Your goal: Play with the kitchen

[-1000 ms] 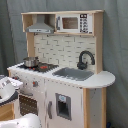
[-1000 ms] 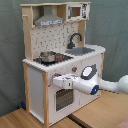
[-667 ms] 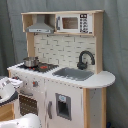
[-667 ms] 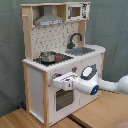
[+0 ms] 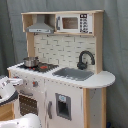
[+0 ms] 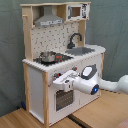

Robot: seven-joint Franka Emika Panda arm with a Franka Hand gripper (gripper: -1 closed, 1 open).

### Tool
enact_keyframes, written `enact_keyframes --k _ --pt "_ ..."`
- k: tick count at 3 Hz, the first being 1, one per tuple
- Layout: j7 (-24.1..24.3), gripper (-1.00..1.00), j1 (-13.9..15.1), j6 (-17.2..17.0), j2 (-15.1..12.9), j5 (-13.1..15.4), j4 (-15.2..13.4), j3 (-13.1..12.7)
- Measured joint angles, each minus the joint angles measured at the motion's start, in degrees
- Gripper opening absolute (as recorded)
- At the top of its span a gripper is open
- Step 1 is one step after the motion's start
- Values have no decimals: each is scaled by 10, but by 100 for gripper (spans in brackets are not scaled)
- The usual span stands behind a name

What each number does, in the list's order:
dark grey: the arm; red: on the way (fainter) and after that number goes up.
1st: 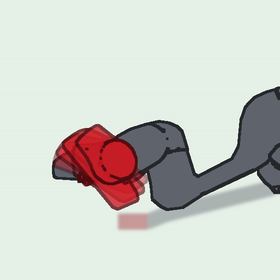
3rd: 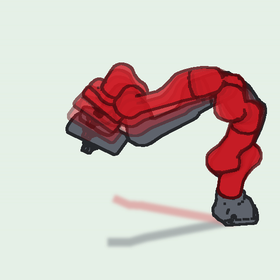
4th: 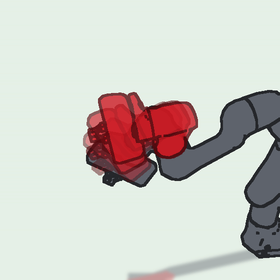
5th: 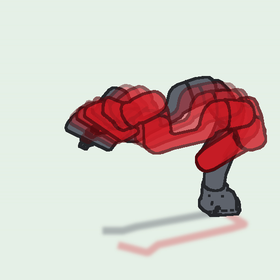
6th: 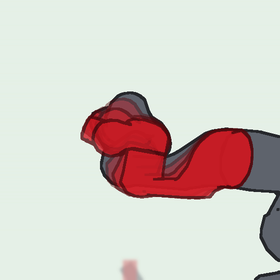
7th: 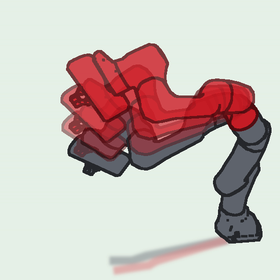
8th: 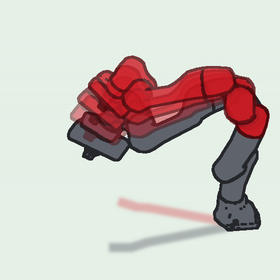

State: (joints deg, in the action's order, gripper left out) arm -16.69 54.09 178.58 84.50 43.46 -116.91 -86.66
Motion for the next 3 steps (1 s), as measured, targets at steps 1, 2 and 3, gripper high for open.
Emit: enact_keyframes --k 1,2,3 --pt "0 100 0 0 0 0 0 0" --pt "0 100 -7 9 -2 -1 5 20" --pt "56 100 -10 23 -3 -1 2 7"
